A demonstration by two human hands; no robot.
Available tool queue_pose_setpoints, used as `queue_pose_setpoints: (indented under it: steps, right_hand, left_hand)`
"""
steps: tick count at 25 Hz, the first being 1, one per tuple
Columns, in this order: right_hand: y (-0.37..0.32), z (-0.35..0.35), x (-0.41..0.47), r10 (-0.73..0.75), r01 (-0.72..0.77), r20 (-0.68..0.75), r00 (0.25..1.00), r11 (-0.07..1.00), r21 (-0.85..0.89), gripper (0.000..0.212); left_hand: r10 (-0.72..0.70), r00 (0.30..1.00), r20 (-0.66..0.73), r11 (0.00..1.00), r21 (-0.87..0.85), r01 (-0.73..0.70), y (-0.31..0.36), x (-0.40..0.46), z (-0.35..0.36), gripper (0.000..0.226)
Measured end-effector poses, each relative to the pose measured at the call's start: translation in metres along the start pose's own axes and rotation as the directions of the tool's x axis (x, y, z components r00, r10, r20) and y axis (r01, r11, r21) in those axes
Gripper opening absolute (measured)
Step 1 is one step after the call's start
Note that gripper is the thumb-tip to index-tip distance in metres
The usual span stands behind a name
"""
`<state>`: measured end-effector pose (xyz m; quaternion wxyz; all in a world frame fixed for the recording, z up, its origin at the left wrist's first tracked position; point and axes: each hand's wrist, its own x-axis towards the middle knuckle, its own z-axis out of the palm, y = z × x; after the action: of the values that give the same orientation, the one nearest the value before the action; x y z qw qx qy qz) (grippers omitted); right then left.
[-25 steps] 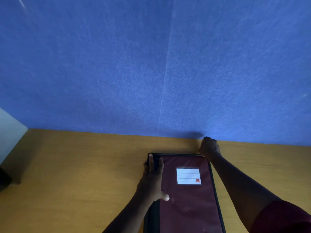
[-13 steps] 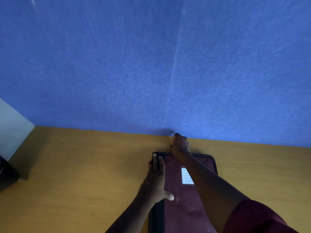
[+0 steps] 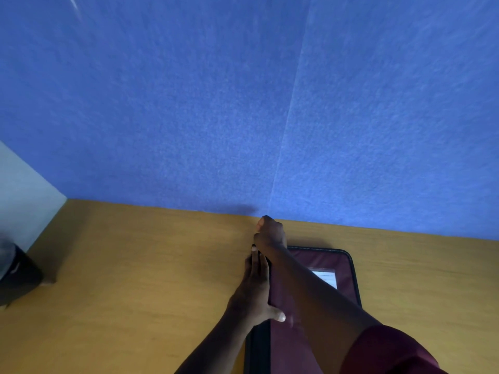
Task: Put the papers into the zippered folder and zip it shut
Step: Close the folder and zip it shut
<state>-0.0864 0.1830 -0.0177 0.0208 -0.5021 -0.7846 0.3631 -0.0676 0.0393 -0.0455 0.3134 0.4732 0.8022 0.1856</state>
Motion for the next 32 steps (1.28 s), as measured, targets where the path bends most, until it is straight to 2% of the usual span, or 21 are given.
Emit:
queue_pose_setpoints:
  steps: [3,9,15,19,22,26,29,32]
  right_hand:
    - [-0.002,0.005,-0.003,-0.012,0.011,0.037,0.999,0.999,0.040,0.023]
    - [-0.002,0.002,-0.009,0.020,-0.018,0.043,0.999,0.999,-0.041,0.025]
    - [0.030,-0.024,-0.023,0.079,-0.085,-0.055,0.995,0.990,-0.113,0.025]
    - [0.062,-0.041,-0.043,0.061,-0.075,-0.115,0.991,0.990,-0.120,0.028]
    - [0.099,-0.051,-0.071,0.038,-0.078,-0.223,0.974,0.982,-0.170,0.033]
    - [0.153,-0.056,-0.116,0.143,-0.216,-0.319,0.937,0.954,-0.207,0.036]
    - [0.183,-0.052,-0.152,0.303,-0.349,-0.360,0.883,0.935,-0.068,0.037]
    - [0.205,-0.042,-0.187,0.303,-0.354,-0.365,0.881,0.932,-0.082,0.034]
  left_hand:
    - [0.008,1.000,0.007,1.000,0.019,-0.009,0.002,0.000,-0.001,0.150]
    - [0.030,0.999,-0.011,0.999,0.017,-0.030,0.002,-0.001,0.000,0.147]
    - [-0.013,1.000,-0.027,0.999,0.049,0.015,-0.001,-0.007,0.008,0.141]
    - [-0.047,0.996,-0.081,0.997,0.059,0.052,0.001,-0.023,0.015,0.124]
    - [-0.083,0.987,-0.137,0.990,0.099,0.098,0.004,-0.044,0.022,0.109]
    - [-0.123,0.968,-0.217,0.981,0.119,0.152,0.007,-0.070,0.029,0.099]
    - [-0.211,0.960,-0.182,0.975,0.037,0.221,0.011,-0.089,0.034,0.097]
    - [-0.298,0.946,-0.128,0.954,-0.013,0.299,0.013,-0.106,0.040,0.091]
